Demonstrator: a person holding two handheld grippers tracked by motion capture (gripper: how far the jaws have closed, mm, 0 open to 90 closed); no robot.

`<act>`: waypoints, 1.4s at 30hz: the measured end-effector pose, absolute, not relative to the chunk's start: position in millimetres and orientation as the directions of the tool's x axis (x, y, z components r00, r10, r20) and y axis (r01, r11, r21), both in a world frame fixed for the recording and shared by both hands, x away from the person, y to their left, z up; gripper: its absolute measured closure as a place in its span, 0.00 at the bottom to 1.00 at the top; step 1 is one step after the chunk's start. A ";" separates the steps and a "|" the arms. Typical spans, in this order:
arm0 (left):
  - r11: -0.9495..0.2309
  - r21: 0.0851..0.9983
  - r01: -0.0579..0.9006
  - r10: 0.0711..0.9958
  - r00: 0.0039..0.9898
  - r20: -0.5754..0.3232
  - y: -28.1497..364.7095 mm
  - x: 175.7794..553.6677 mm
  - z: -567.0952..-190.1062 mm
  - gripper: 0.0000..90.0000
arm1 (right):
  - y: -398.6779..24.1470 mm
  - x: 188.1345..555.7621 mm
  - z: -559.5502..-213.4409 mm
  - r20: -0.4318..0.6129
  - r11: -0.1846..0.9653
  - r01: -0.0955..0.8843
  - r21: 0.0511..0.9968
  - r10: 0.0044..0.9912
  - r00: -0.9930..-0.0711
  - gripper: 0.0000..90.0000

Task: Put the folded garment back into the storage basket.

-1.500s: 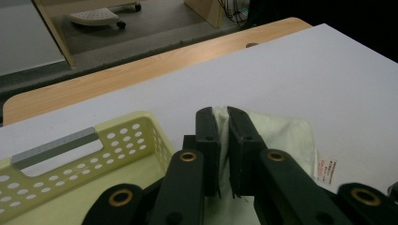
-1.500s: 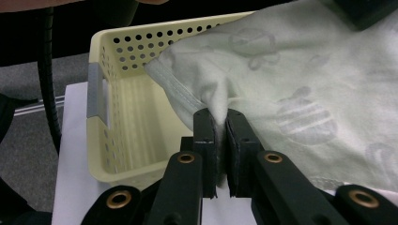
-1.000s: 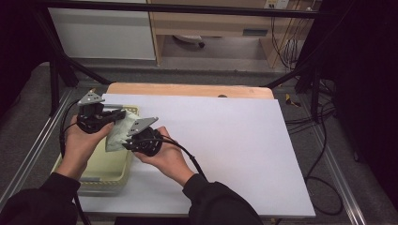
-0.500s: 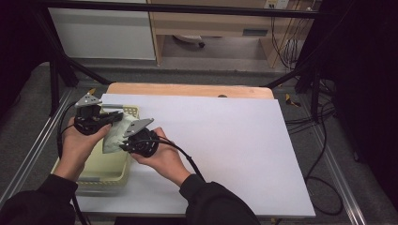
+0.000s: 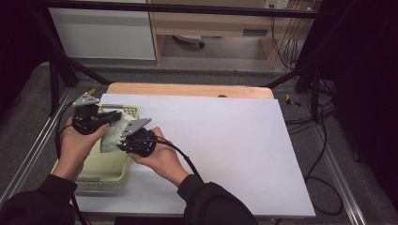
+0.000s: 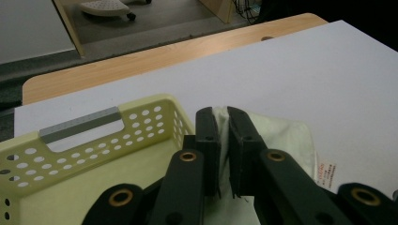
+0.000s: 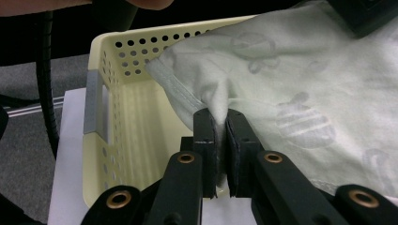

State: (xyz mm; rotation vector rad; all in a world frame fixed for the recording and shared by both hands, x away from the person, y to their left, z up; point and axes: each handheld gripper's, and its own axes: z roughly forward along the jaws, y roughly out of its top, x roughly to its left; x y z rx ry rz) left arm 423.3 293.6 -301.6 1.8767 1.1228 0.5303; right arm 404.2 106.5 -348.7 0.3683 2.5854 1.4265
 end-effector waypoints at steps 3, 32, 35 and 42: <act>-0.230 0.837 0.497 0.862 0.504 -0.062 295.4 423.5 -300.5 0.93 | 107.3 405.8 -348.3 -0.020 0.508 0.136 0.851 0.289 -0.957 0.94; -0.219 0.827 0.517 0.877 0.475 -0.065 310.9 424.1 -306.3 0.93 | 124.0 405.4 -349.4 -0.036 0.527 0.117 0.842 0.271 -0.962 0.94; -0.220 0.822 0.525 0.880 0.471 -0.066 310.9 426.0 -307.4 0.93 | 124.6 405.9 -349.7 -0.031 0.523 0.124 0.843 0.278 -0.960 0.94; -0.220 0.821 0.527 0.883 0.465 -0.062 312.5 425.3 -307.7 0.93 | 128.2 405.5 -351.0 -0.025 0.518 0.128 0.846 0.279 -0.960 0.94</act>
